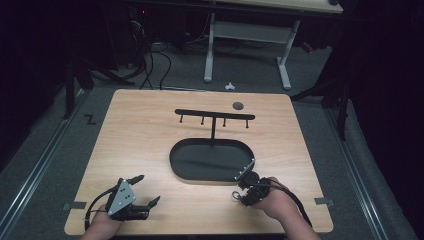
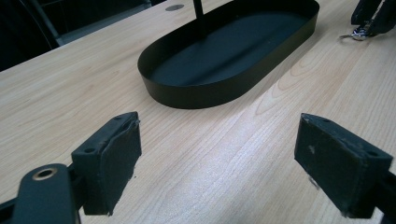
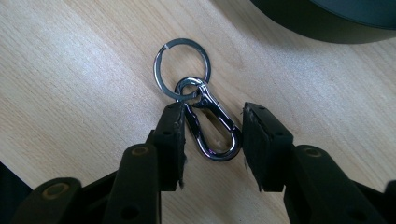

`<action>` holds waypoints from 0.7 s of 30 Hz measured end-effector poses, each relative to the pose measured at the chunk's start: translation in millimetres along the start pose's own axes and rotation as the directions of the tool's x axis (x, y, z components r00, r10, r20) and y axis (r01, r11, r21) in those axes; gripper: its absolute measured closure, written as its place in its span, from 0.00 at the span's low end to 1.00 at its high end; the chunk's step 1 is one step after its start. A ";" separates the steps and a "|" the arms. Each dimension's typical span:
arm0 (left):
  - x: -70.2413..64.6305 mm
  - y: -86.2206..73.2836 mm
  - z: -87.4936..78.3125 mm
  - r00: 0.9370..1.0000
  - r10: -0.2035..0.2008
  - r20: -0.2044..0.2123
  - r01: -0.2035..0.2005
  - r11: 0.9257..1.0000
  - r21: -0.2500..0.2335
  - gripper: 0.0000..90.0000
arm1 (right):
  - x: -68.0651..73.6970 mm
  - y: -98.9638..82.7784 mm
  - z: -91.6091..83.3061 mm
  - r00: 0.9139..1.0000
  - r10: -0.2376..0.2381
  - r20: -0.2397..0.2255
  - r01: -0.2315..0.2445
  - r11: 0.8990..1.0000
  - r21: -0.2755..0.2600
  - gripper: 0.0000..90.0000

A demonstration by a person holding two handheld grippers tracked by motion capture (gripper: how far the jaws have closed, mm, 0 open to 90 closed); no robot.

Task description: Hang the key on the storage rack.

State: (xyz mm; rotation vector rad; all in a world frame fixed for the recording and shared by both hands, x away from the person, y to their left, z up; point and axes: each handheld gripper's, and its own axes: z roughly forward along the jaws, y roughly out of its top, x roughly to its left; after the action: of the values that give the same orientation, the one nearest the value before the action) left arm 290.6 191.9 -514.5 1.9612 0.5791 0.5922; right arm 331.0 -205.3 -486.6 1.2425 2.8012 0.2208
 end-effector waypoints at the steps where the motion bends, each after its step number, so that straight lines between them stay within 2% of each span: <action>1: -0.1 0.1 0.0 1.000 0.001 0.001 -0.001 1.000 0.001 0.17 | -1.2 0.4 0.2 1.000 -0.004 -0.008 0.004 1.000 0.000 0.69; 4: -0.3 0.4 0.3 1.000 0.006 0.003 -0.006 1.000 0.005 0.17 | -0.3 0.5 1.9 1.000 -0.011 -0.015 0.012 1.000 0.019 0.72; 12: -0.3 0.5 0.3 1.000 0.005 0.002 -0.005 1.000 0.005 0.17 | 0.1 1.1 2.1 1.000 -0.019 -0.010 0.019 1.000 0.014 0.74; 13: -0.3 0.4 0.2 1.000 0.006 0.002 -0.006 1.000 0.005 0.17 | 2.4 1.6 2.5 0.999 -0.033 0.008 0.033 0.999 0.012 0.71; 14: -0.3 0.4 0.2 1.000 0.006 0.002 -0.006 1.000 0.005 0.17 | 2.4 1.6 2.5 0.999 -0.033 0.008 0.033 0.999 0.012 0.71; 16: -0.2 0.5 0.4 1.000 0.005 0.001 -0.005 1.000 0.004 0.17 | 3.3 3.7 3.3 0.999 -0.030 0.016 0.030 0.999 0.016 0.64; 20: 0.0 0.5 -0.1 1.000 0.006 0.000 -0.006 1.000 0.002 0.17 | 3.2 7.2 3.8 0.999 -0.047 0.004 0.047 0.999 0.026 0.66; 21: 0.1 0.4 -0.1 1.000 0.004 0.000 -0.004 1.000 0.001 0.17 | 2.4 7.7 3.8 0.998 -0.065 0.002 0.065 0.997 0.029 0.66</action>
State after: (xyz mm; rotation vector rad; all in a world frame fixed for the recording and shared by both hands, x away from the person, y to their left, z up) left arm 290.7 191.9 -514.0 1.9637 0.5756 0.5950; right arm 335.5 -198.0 -489.2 1.1538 2.8466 0.1746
